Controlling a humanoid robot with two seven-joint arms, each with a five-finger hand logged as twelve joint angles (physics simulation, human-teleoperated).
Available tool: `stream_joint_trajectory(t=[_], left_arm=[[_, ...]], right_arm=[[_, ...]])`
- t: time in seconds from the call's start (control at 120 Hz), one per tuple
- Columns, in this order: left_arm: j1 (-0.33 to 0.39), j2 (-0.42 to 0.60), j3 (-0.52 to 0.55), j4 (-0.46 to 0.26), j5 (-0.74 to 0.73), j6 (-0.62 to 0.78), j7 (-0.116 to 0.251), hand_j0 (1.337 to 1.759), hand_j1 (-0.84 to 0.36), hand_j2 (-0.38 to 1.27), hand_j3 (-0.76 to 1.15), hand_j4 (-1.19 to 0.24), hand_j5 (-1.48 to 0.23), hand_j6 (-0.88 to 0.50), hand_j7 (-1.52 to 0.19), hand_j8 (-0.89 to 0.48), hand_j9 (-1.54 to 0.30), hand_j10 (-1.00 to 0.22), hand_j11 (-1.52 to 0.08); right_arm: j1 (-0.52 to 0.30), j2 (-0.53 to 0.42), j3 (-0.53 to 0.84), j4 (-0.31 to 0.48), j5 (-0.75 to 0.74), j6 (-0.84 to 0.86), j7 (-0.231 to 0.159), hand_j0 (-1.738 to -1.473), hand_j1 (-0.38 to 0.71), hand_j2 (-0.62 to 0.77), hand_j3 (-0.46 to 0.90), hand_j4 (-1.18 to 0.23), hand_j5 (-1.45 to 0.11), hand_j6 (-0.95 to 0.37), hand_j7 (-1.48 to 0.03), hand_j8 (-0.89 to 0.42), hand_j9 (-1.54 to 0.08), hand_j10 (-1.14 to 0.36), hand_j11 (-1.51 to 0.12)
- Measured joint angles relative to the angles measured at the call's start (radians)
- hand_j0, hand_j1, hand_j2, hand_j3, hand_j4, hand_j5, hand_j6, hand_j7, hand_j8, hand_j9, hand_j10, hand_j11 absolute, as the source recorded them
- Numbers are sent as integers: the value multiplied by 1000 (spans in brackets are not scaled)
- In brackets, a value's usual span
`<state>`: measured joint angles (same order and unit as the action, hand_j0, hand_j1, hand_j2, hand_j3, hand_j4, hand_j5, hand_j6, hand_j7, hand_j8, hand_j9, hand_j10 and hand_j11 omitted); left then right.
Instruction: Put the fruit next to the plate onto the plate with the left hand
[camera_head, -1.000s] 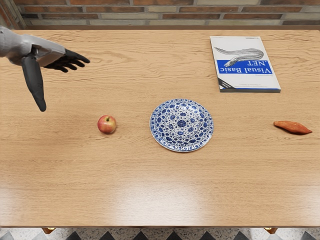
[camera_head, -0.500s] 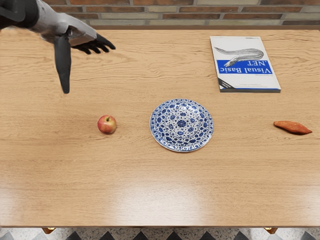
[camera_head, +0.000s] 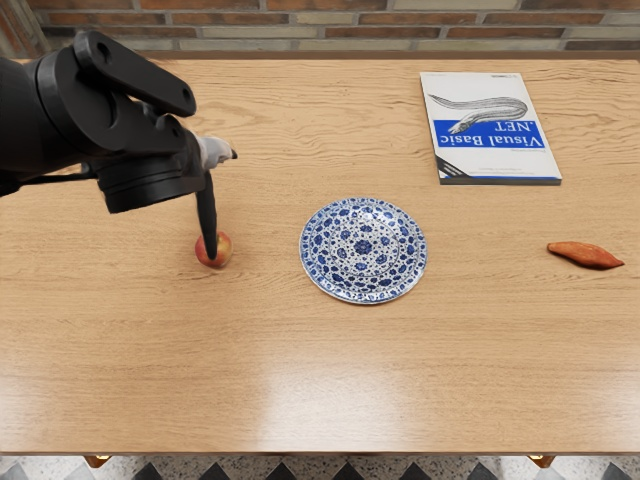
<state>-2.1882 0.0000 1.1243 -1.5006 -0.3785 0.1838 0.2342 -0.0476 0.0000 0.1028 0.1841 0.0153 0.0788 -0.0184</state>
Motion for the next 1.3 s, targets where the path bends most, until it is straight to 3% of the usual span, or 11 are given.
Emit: stream_joint_trajectory(t=[0.275,0.458,0.567,0.708,0.892,1.125,1.158,1.3], left_arm=[[74,0,-44,-88,20,251,26,1658,314,6,0,-29,-38,-30,-38,-29,-38,-29,-38],[97,0,-85,-129,22,293,27,1658,294,9,0,-46,-60,-47,-60,-46,-60,-46,-60],[111,0,-94,-135,21,300,27,1658,195,26,0,-129,-167,-129,-167,-129,-167,-129,-167],[139,0,-81,-126,15,345,27,1658,82,45,0,-223,-289,-223,-289,-223,-289,-223,-289],[195,0,-40,-95,5,394,27,1658,19,55,0,-275,-358,-276,-358,-275,-358,-275,-358],[231,0,-58,-14,43,424,26,1658,-1,59,0,-292,-380,-292,-380,-292,-380,-292,-380],[263,0,-59,-7,46,425,26,1658,-1,59,0,-292,-379,-292,-379,-292,-379,-292,-379],[293,0,-76,22,52,426,25,1658,64,48,0,-238,-309,-238,-309,-238,-309,-238,-309]], right_arm=[[0,0,0,0,0,0,0,-1658,-331,-3,0,-15,-20,-15,-20,-15,-20,-15,-20],[0,0,0,0,0,0,0,-1658,-331,-3,0,-15,-20,-15,-20,-15,-20,-15,-20],[0,0,0,0,0,0,0,-1658,-331,-3,0,-15,-20,-15,-20,-15,-20,-15,-20],[0,0,0,0,0,0,0,-1658,-331,-3,0,-15,-20,-15,-20,-15,-20,-15,-20],[0,0,0,0,0,0,0,-1658,-331,-3,0,-15,-20,-15,-20,-15,-20,-15,-20],[0,0,0,0,0,0,0,-1658,-331,-3,0,-15,-20,-15,-20,-15,-20,-15,-20],[0,0,0,0,0,0,0,-1658,-331,-3,0,-15,-20,-15,-20,-15,-20,-15,-20],[0,0,0,0,0,0,0,-1658,-331,-3,0,-15,-20,-15,-20,-15,-20,-15,-20]])
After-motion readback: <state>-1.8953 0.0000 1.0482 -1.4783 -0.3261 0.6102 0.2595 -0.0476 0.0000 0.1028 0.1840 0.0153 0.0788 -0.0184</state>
